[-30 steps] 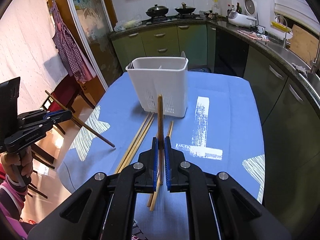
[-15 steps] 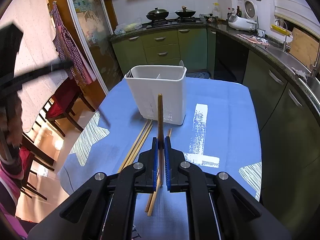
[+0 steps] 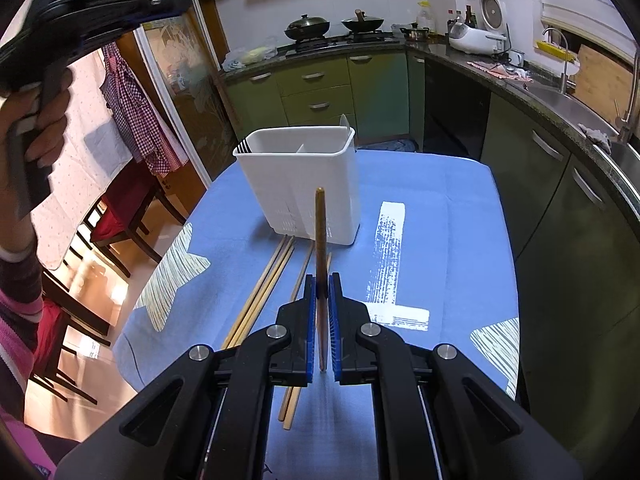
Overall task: Organize utensils
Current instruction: 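Carry the chopstick into the white holder and open the left tool, then drop the chopstick into the white holder by opening the right tool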
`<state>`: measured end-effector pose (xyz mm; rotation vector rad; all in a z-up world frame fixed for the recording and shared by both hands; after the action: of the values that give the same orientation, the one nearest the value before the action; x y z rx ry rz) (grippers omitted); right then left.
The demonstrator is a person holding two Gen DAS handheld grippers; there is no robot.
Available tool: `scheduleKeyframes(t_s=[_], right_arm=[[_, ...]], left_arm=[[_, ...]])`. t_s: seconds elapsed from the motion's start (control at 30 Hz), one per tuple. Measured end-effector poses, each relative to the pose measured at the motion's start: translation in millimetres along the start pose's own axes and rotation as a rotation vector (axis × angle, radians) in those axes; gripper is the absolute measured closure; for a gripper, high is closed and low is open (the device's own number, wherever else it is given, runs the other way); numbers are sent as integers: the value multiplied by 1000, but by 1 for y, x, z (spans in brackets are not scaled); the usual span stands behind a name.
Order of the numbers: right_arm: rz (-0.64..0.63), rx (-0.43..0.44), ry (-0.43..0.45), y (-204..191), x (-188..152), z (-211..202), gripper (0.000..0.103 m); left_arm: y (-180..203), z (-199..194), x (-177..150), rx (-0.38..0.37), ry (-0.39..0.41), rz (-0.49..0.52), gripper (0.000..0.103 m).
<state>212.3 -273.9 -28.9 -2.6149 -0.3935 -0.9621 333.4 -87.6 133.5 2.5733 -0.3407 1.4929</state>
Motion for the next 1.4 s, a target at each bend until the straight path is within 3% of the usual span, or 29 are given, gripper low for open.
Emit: scheduleKeyframes(t_s=[0.3,0.47,0.6,0.73,1.1,1.23,1.4], right_arm=[[-25,-3,50,-8,22,-14,96],[-26,-22,99,-11,49,-25,96],[-2,-31,132,-5,79,-30,96],[21,-38,176,-1,115,-35,96],[60,-40,316,-2,213,-32,96],[63,-58,242,-1,217,9,96],[61,-73,131,2,197,59,96]], left_arm=[[-14,69,-47,39,-134,-14,96],[-20,84,-72,39,-183,-11,96],[-25,86,-86,41,-207,-6,94],[-28,83,-92,42,-216,-6,80],[-34,57,-97,36,-220,-9,77],[-35,52,-110,31,-253,-16,76],[-35,55,-134,24,-309,-17,75]])
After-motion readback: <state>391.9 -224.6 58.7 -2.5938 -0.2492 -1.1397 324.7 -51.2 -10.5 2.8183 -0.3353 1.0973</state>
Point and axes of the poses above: each gripper's, at about its wrist camera, not at the fingertips, and z roughly the way its jaws point, y to its right, x to its top, the point moved 5 cm from there along z, roughly the way its jaws point
